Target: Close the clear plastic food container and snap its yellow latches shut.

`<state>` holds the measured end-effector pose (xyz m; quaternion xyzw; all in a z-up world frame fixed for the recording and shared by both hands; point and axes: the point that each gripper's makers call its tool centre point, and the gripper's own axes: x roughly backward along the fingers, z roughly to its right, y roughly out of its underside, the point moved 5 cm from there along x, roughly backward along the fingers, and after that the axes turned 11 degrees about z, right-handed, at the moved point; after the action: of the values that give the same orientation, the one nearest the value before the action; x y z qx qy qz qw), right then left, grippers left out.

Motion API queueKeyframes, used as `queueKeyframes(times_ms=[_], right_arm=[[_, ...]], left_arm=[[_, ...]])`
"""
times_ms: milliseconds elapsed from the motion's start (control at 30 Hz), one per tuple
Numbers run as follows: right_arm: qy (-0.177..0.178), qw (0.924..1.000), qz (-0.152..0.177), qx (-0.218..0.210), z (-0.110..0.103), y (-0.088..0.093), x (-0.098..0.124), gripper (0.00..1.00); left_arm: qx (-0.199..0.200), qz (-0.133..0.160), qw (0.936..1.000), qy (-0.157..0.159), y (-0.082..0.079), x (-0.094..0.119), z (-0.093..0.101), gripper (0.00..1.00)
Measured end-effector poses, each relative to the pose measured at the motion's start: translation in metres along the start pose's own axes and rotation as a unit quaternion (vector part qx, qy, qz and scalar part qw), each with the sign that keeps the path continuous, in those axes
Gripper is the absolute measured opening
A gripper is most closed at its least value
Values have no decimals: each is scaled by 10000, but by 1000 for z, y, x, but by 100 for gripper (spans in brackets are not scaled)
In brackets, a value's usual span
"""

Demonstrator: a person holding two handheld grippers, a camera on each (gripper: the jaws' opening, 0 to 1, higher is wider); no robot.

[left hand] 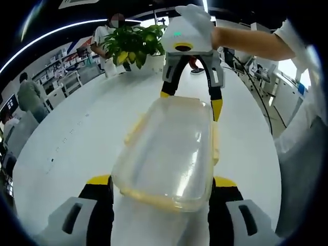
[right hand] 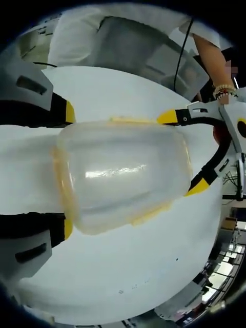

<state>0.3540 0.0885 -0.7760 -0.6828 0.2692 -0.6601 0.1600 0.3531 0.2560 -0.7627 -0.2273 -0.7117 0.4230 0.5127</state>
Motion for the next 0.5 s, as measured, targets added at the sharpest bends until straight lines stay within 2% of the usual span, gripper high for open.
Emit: queueKeyframes(times_ms=[200,500], right_arm=[[37,10000,-8,-21,-5,-8,-6,65],[-5,10000,-62,-11,-12,-34,-25,65]], left_arm=[[-51,-121,9999,39,6,9,-2,72],[-78,-260,9996,44,23,35,-10,71]])
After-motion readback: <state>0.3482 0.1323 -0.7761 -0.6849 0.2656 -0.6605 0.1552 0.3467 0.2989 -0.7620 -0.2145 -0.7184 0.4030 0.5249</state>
